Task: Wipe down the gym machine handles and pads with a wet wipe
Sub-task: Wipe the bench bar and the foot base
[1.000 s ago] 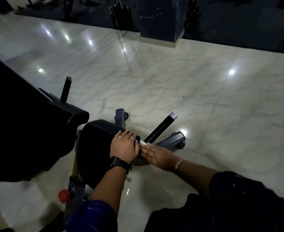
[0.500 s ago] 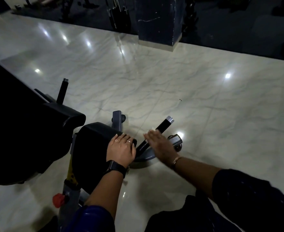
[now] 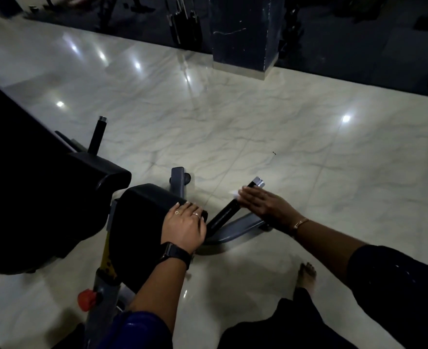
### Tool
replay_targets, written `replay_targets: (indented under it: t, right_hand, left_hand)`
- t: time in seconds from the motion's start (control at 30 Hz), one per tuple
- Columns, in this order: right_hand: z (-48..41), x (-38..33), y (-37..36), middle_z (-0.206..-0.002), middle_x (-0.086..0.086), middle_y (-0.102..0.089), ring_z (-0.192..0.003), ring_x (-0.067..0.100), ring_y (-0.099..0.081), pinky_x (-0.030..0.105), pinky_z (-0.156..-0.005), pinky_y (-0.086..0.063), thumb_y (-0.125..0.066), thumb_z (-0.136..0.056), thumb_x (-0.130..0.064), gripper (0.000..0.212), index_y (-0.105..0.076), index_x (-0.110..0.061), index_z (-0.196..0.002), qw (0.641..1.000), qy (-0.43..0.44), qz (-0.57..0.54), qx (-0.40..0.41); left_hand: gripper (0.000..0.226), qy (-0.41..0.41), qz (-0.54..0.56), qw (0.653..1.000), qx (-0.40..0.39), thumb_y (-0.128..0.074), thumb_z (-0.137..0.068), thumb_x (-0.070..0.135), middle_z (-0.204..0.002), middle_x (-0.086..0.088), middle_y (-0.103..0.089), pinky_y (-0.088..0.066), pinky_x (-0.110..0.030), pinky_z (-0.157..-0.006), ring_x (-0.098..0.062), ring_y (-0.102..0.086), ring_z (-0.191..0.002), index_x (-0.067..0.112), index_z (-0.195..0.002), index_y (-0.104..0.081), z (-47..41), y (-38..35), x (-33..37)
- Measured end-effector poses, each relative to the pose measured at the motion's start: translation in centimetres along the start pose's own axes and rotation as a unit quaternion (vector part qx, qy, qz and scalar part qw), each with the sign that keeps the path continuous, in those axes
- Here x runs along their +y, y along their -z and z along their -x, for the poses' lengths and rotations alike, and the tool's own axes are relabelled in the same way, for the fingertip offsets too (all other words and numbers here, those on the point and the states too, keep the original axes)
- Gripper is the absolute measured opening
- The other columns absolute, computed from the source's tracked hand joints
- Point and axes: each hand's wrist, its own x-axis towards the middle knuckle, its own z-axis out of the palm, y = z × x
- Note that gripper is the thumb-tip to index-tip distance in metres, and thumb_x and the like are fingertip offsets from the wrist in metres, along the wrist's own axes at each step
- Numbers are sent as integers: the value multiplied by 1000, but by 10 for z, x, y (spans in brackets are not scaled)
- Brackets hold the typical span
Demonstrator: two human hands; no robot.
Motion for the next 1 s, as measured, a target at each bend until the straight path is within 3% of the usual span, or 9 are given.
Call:
replay_targets:
  t: [0.17,0.23,0.33,0.43,0.53,0.63,0.7,0.83,1.0]
  right_hand:
    - [-4,-40,-9,-142,19,-47,-134,34,-42,37,-115,-27,-36,-79,16,63,-46,-1,-138,965,-246,-60,67]
    - [-7,-75,-16,-146,18,-43,-137,33,-37,38,-115,-29,-35,-75,21,70,-44,-1,-140,954,-272,-98,77]
    - [-14,-122,-32,-145,18,-44,-138,31,-35,39,-117,-26,-28,-85,6,57,-46,-2,-139,974,-180,-121,66]
    - [-12,-142,-51,-141,14,-50,-137,28,-36,41,-117,-24,-37,-92,-8,45,-51,-7,-134,995,-40,-90,23]
    - [-6,-110,-50,-143,12,-48,-137,27,-38,44,-110,-38,-46,-95,-8,45,-44,-8,-139,995,62,-76,-14]
    - [-3,-55,-32,-148,8,-43,-141,23,-33,41,-113,-33,-56,-92,-5,52,-42,-10,-142,992,116,-38,-10]
    - [1,-28,-20,-149,7,-42,-141,22,-31,39,-116,-27,-50,-94,-6,48,-46,-11,-141,994,107,-18,-2]
    - [8,-9,-11,-147,11,-43,-139,26,-36,42,-115,-30,-37,-94,0,49,-41,-7,-143,1000,11,-13,7]
    - [-18,-72,-22,-143,17,-47,-135,32,-41,48,-106,-42,-42,-77,19,65,-46,-2,-139,956,-262,-93,95]
  left_hand:
    - [42,-2,-2,1000,-1,-41,-78,31,-97,-3,-75,-32,-34,-100,-22,-69,-97,14,-90,-78,0,0,0]
    - [42,-3,-7,1000,-5,-41,-78,32,-98,-3,-75,-32,-34,-100,-21,-69,-97,15,-90,-78,0,0,0]
    - [42,-3,-15,1000,-9,-40,-79,32,-98,-2,-75,-32,-33,-100,-20,-69,-98,16,-91,-78,0,1,0]
    - [42,0,-14,1000,-7,-41,-79,31,-97,-2,-75,-32,-33,-100,-20,-70,-98,16,-91,-78,1,2,0]
    - [44,-1,-17,1000,-10,-40,-79,32,-100,-2,-75,-31,-33,-101,-20,-69,-99,16,-93,-78,1,2,1]
    - [41,-6,-8,1000,-2,-41,-78,31,-98,-2,-75,-32,-32,-100,-20,-69,-98,16,-90,-77,0,2,0]
    - [40,-8,-2,1000,8,-42,-77,30,-97,-2,-75,-32,-33,-100,-21,-70,-96,16,-88,-77,-1,2,0]
    - [40,-4,1,1000,9,-42,-77,30,-96,-2,-75,-33,-33,-101,-22,-69,-97,16,-88,-77,-1,0,0]
    - [42,-2,1,1000,1,-41,-78,31,-99,-3,-75,-32,-33,-101,-22,-69,-99,16,-91,-77,-1,-1,-1]
